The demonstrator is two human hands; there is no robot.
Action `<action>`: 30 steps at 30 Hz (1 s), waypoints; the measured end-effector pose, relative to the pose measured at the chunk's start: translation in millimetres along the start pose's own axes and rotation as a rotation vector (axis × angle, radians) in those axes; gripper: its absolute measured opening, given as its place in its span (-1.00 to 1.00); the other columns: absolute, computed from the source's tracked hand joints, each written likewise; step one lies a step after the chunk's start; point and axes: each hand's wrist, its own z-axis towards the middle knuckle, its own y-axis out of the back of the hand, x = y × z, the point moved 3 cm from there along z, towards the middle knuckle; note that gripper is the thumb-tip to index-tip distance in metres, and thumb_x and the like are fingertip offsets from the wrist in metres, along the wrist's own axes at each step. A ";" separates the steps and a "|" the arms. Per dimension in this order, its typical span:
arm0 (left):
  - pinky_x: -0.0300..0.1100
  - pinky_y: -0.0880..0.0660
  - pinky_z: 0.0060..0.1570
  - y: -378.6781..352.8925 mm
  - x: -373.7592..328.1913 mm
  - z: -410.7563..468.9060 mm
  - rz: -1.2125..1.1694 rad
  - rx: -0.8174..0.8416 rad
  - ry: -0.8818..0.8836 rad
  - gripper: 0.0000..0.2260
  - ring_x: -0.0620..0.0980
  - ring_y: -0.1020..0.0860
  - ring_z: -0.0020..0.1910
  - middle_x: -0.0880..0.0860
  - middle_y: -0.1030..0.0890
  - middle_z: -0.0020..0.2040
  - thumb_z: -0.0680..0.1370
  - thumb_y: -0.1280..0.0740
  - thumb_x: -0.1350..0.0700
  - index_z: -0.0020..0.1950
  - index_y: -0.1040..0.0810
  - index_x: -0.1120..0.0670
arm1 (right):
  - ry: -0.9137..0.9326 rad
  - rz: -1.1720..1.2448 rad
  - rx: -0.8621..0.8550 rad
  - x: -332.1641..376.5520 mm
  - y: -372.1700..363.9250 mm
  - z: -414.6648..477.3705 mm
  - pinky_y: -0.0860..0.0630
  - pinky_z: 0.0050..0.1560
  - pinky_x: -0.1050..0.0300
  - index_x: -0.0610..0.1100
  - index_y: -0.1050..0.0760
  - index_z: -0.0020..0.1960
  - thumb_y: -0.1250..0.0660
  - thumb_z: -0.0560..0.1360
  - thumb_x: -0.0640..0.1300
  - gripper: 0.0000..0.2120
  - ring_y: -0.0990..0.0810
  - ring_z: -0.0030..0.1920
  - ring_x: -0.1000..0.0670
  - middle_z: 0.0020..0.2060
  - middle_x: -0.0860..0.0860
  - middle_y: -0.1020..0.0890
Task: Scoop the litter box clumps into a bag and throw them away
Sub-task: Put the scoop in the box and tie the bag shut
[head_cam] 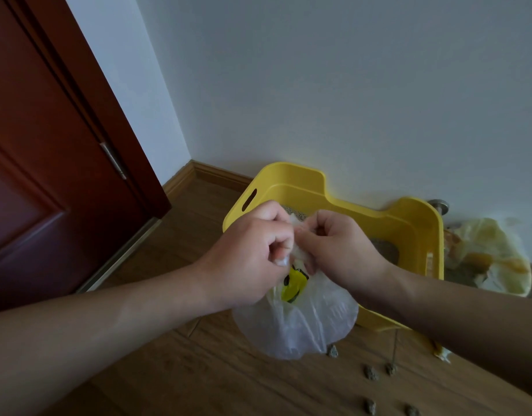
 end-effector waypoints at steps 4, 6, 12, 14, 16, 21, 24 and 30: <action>-0.04 -0.29 -0.42 -1.2 -3.5 -0.3 0.077 0.063 -0.098 -0.77 0.06 -0.40 -0.31 0.03 -0.41 -0.27 0.28 -0.29 0.42 -0.40 -0.32 0.15 | -0.121 0.089 -0.026 -5.4 -1.4 4.7 -0.32 -0.39 0.06 -0.13 -0.42 -0.20 -0.42 0.40 -0.35 -0.80 -0.41 -0.52 -0.01 -0.51 -0.01 -0.45; -0.02 -0.26 -0.44 -1.0 -3.0 0.5 0.089 0.055 -0.096 -0.76 0.05 -0.37 -0.37 0.04 -0.37 -0.37 0.27 -0.30 0.42 -0.41 -0.32 0.15 | -0.138 0.117 -0.008 -6.9 -1.0 6.8 -0.31 -0.41 0.06 -0.14 -0.40 -0.18 -0.38 0.39 -0.43 -0.75 -0.39 -0.55 -0.01 -0.50 0.00 -0.41; -0.05 -0.21 -0.45 -0.1 14.7 -1.3 -0.066 0.048 0.140 -0.68 -0.08 -0.26 -0.44 -0.02 -0.29 -0.47 0.39 -0.39 0.33 -0.40 -0.28 0.13 | -0.097 0.206 0.172 -0.6 3.7 3.9 -0.39 -0.33 0.12 -0.16 -0.49 -0.19 -0.36 0.28 -0.39 -0.80 -0.47 -0.38 0.00 -0.38 -0.06 -0.49; -0.12 -0.20 -0.41 -1.1 21.0 0.4 -0.253 0.059 0.299 -0.63 -0.11 -0.24 -0.41 -0.05 -0.25 -0.44 0.41 -0.41 0.33 -0.39 -0.25 0.09 | -0.014 0.099 0.193 1.1 6.4 2.3 -0.41 -0.28 0.14 -0.14 -0.50 -0.20 -0.40 0.30 -0.43 -0.78 -0.48 -0.33 0.02 -0.33 -0.05 -0.51; -0.27 -0.24 -0.42 -3.6 24.5 0.4 -0.470 0.087 0.473 -0.63 -0.12 -0.27 -0.42 -0.03 -0.27 -0.42 0.45 -0.42 0.33 -0.37 -0.28 0.08 | 0.070 -0.013 0.169 1.7 8.4 0.8 -0.42 -0.26 0.11 -0.14 -0.51 -0.20 -0.43 0.38 -0.42 -0.78 -0.45 -0.32 0.03 -0.31 -0.05 -0.51; -0.24 -0.38 -0.41 -6.9 30.4 -4.4 -0.822 0.108 0.693 -0.66 -0.07 -0.46 -0.43 0.06 -0.42 -0.40 0.50 -0.33 0.36 -0.35 -0.30 0.07 | 0.217 -0.194 -0.007 -1.1 15.9 -2.1 -0.45 -0.29 0.11 -0.11 -0.52 -0.23 -0.50 0.42 -0.22 -0.83 -0.42 -0.36 0.10 -0.36 0.01 -0.50; -0.18 -0.40 -0.36 -7.1 32.1 -4.2 -0.972 0.083 0.726 -0.66 -0.03 -0.48 -0.40 0.07 -0.45 -0.39 0.50 -0.32 0.35 -0.38 -0.33 0.05 | 0.199 -0.198 0.009 -3.0 16.4 -4.9 -0.51 -0.27 0.10 -0.11 -0.58 -0.21 -0.46 0.46 -0.22 -0.90 -0.49 -0.38 0.08 -0.39 0.02 -0.57; -0.22 -0.46 -0.31 -12.5 29.2 -5.0 -1.066 0.075 0.715 -0.67 -0.04 -0.52 -0.32 0.07 -0.51 -0.32 0.46 -0.40 0.30 -0.38 -0.35 0.02 | 0.051 0.004 0.171 -0.8 11.1 -10.0 -0.55 -0.07 0.01 -0.08 -0.72 -0.16 -0.33 0.55 0.08 -0.70 -0.64 -0.14 0.03 -0.23 -0.04 -0.70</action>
